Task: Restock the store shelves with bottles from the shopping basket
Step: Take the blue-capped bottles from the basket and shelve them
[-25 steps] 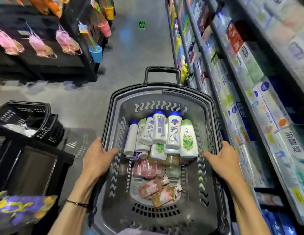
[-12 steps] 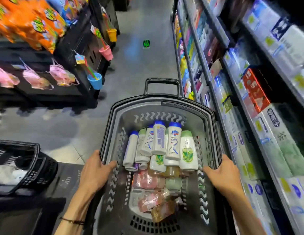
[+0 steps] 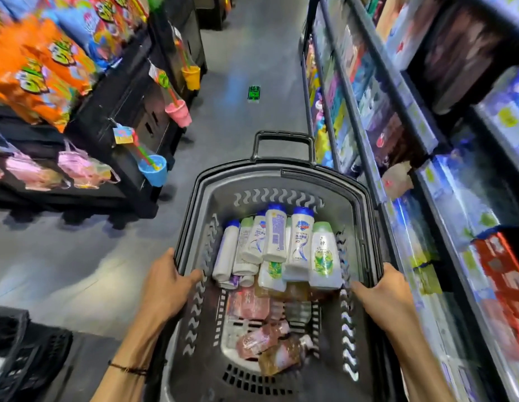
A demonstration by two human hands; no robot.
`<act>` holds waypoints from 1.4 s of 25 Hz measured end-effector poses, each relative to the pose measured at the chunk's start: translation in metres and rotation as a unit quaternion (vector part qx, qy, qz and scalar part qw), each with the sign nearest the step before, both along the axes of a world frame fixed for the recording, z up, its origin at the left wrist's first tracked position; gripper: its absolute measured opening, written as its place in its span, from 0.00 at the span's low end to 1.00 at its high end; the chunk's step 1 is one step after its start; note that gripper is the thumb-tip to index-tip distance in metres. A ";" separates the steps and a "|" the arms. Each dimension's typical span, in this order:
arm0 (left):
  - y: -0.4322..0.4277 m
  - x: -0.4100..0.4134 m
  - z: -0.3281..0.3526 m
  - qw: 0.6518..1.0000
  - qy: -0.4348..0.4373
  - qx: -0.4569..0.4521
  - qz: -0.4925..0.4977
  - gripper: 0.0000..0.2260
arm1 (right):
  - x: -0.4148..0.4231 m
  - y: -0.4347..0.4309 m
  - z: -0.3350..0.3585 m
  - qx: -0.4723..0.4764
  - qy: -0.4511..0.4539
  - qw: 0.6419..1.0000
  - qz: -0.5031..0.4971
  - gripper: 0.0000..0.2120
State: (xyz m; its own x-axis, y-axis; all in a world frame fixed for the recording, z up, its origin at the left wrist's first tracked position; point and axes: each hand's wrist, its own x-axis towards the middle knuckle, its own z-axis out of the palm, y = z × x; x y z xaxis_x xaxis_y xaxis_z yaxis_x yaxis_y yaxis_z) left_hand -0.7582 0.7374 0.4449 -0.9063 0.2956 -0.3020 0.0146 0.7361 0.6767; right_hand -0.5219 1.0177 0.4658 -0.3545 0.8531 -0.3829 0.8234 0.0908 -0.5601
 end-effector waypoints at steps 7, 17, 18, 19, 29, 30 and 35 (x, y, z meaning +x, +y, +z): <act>0.123 -0.173 0.010 1.000 0.017 0.011 -0.010 0.20 | -0.161 0.117 0.019 0.039 0.011 0.999 -0.007 0.18; 0.324 -0.358 0.003 0.999 0.042 -0.016 -0.005 0.21 | -0.355 0.316 0.001 0.026 0.005 1.000 0.013 0.20; 0.345 -0.375 0.001 0.999 0.046 -0.021 -0.002 0.21 | -0.375 0.338 -0.003 0.020 0.002 1.000 0.019 0.24; 0.368 -0.395 -0.002 0.998 0.050 -0.021 0.006 0.24 | -0.396 0.363 -0.006 0.019 0.002 0.999 0.026 0.30; 0.545 -0.587 0.018 0.999 0.042 -0.017 0.025 0.22 | -0.590 0.556 -0.006 0.038 0.050 0.997 0.044 0.35; 0.560 -0.608 0.016 0.999 0.032 -0.017 0.025 0.24 | -0.611 0.571 -0.006 0.048 0.050 0.997 0.044 0.32; 0.641 -0.728 -0.008 1.000 0.013 0.014 0.013 0.18 | -0.732 0.645 -0.029 0.066 0.009 0.997 0.031 0.34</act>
State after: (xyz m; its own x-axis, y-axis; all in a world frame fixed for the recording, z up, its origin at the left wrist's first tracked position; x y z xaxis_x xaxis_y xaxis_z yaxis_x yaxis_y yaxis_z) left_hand -1.4866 1.3781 0.4365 -0.9211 0.2797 -0.2707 0.0128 0.7169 0.6971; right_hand -1.2535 1.6626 0.4371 -0.4134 0.8722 -0.2616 0.8039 0.2146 -0.5548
